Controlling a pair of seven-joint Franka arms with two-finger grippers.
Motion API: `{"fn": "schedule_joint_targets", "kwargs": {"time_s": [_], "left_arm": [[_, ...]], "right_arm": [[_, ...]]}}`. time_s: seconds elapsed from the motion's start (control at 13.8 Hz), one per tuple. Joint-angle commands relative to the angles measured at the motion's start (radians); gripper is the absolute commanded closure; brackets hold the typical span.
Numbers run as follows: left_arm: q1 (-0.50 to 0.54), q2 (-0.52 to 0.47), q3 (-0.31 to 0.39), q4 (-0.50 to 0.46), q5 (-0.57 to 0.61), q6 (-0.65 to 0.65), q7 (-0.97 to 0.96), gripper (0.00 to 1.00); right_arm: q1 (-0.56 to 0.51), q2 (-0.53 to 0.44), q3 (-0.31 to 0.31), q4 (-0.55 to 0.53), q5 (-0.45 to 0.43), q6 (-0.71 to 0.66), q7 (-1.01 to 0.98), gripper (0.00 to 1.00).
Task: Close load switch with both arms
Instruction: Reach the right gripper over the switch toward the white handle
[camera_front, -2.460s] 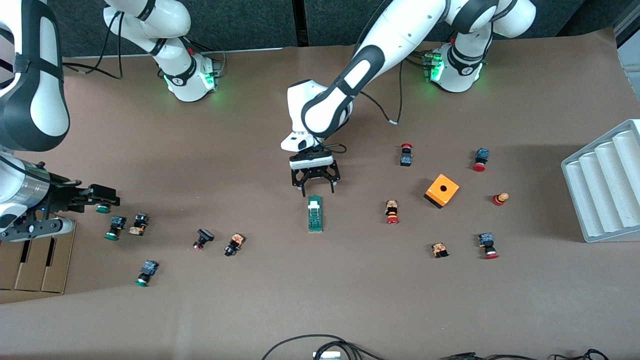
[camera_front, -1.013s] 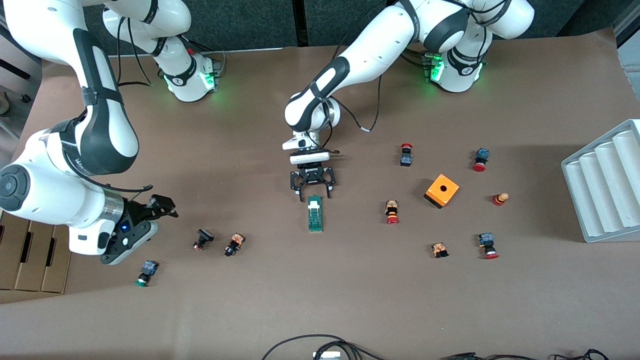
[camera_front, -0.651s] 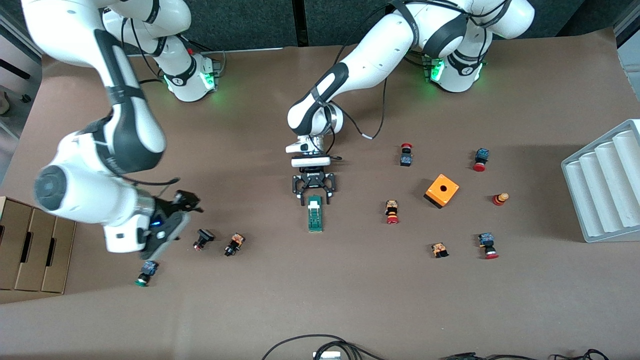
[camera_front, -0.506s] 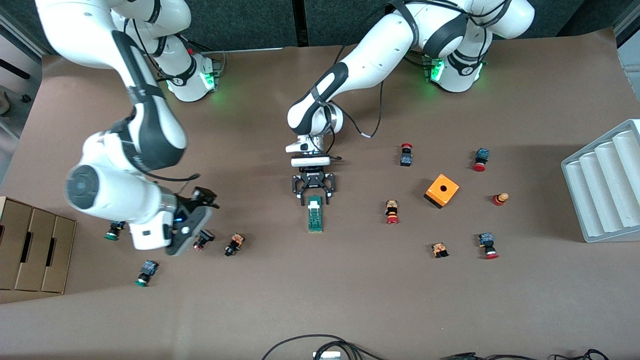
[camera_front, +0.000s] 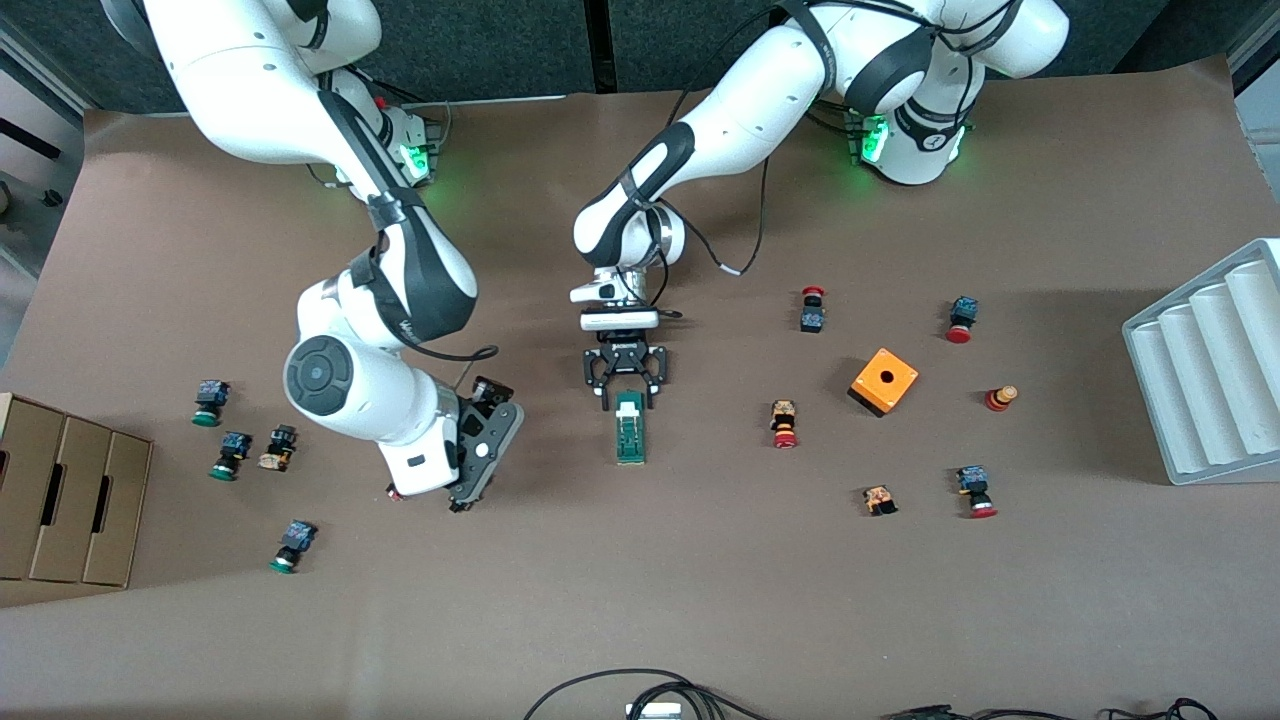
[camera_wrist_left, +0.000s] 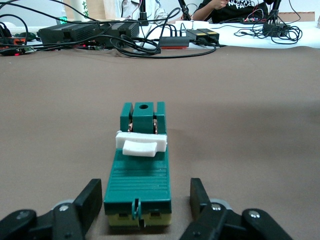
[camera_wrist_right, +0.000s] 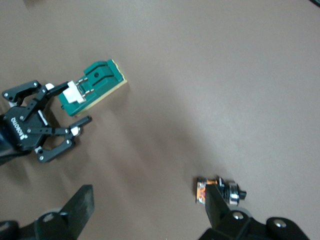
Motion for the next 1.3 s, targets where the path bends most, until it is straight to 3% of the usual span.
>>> {"fn": "schedule_joint_targets", "kwargs": {"time_s": [0.0, 0.29, 0.51, 0.72, 1.23], "left_arm": [[-0.013, 0.008, 0.002, -0.025, 0.007, -0.006, -0.023, 0.25], [-0.027, 0.01, 0.002, -0.039, 0.009, -0.033, -0.086, 0.26], [-0.028, 0.01, 0.002, -0.045, 0.016, -0.046, -0.087, 0.36], [-0.031, 0.013, 0.002, -0.045, 0.026, -0.046, -0.083, 0.37], [-0.031, 0.013, 0.002, -0.044, 0.027, -0.047, -0.058, 0.7]], "right_arm": [[0.039, 0.035, -0.009, 0.022, 0.008, 0.047, -0.015, 0.01], [0.108, 0.056, -0.009, 0.02, -0.048, 0.084, -0.017, 0.01], [0.166, 0.062, -0.009, 0.008, -0.054, 0.099, -0.004, 0.01], [0.194, 0.084, -0.009, -0.003, -0.054, 0.133, -0.003, 0.01], [0.237, 0.137, -0.011, -0.003, -0.153, 0.222, -0.009, 0.01]]}}
